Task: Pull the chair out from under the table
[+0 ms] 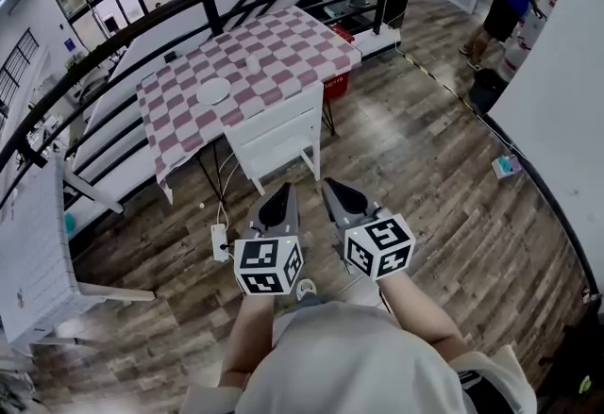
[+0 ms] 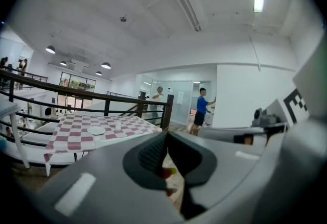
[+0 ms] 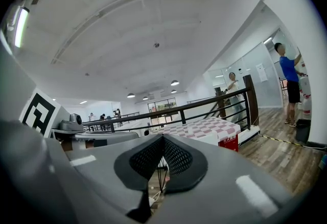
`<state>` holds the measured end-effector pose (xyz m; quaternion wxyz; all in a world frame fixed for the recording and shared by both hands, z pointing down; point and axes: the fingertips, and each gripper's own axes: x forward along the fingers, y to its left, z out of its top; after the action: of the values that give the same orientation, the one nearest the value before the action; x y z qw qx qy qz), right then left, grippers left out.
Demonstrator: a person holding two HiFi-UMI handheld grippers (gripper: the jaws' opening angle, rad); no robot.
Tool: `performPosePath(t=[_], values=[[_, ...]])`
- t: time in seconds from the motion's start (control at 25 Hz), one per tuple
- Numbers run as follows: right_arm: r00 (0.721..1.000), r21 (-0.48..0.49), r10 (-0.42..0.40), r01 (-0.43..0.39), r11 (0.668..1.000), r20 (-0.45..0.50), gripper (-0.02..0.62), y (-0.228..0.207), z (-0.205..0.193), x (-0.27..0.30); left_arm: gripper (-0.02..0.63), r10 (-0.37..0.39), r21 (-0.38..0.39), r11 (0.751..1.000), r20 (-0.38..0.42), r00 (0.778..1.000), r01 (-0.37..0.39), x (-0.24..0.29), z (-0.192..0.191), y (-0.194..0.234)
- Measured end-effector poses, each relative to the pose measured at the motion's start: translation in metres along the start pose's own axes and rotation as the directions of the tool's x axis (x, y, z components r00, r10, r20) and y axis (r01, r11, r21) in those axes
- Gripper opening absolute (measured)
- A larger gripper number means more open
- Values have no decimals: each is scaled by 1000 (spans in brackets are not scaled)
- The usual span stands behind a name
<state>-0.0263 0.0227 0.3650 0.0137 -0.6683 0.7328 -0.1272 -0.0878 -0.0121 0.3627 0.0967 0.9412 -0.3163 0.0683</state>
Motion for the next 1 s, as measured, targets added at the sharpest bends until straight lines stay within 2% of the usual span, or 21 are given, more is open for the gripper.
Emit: performPosePath(t=[0.56,1.0], values=[[999,18,-31,31,999,30,-2,-10,6,88,9,-41,41,998,-25,999,42,56,1,68],[998,16,-45,45,999,33,-2,-18,13,138,9,-26,41,999,-21,999,27,85,13,111]])
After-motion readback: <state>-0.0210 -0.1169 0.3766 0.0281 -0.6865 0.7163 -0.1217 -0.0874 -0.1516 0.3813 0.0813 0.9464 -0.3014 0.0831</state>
